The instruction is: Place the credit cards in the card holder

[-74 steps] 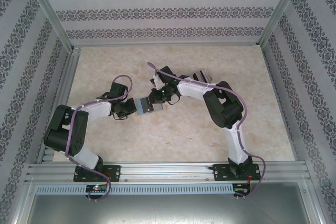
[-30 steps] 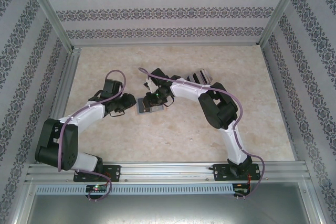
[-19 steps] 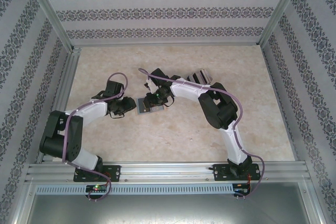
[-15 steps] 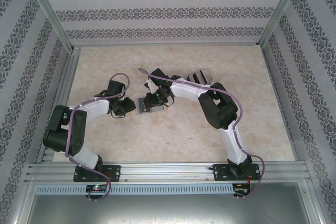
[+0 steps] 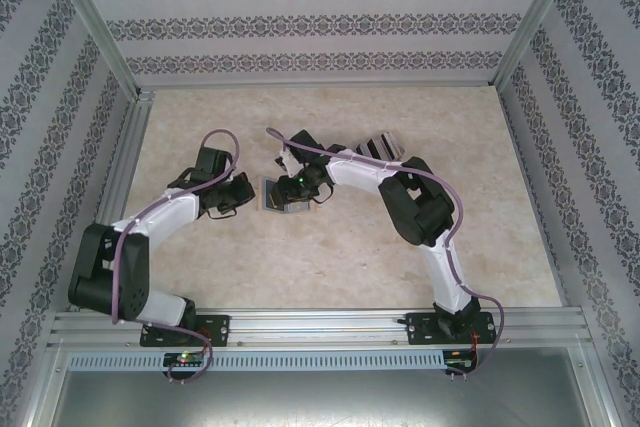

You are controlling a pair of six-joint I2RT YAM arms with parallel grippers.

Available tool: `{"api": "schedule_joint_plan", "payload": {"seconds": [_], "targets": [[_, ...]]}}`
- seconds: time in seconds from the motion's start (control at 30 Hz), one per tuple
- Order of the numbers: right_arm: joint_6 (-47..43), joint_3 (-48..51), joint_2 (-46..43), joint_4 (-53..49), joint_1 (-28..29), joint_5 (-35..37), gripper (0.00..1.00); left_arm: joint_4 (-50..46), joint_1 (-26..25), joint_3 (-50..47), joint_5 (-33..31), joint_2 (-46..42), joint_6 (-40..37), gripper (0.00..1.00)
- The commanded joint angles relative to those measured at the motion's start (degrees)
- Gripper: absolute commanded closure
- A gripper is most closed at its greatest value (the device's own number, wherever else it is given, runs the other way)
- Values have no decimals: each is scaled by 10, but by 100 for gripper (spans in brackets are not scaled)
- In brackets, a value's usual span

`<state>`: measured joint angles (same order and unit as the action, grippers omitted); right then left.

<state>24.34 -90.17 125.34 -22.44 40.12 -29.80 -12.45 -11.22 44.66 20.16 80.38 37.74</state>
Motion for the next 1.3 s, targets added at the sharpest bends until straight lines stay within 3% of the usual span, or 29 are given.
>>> {"api": "schedule_joint_plan", "payload": {"seconds": [0.0, 0.3, 1.27], "targets": [[33, 20, -39, 51, -8, -41, 51, -19, 5, 13, 9, -22, 9, 100], [105, 57, -47, 147, -20, -91, 44, 6, 5, 9, 41, -22, 31, 100], [68, 3, 3, 70, -5, -46, 41, 2, 4, 20, 54, -36, 42, 100]]}}
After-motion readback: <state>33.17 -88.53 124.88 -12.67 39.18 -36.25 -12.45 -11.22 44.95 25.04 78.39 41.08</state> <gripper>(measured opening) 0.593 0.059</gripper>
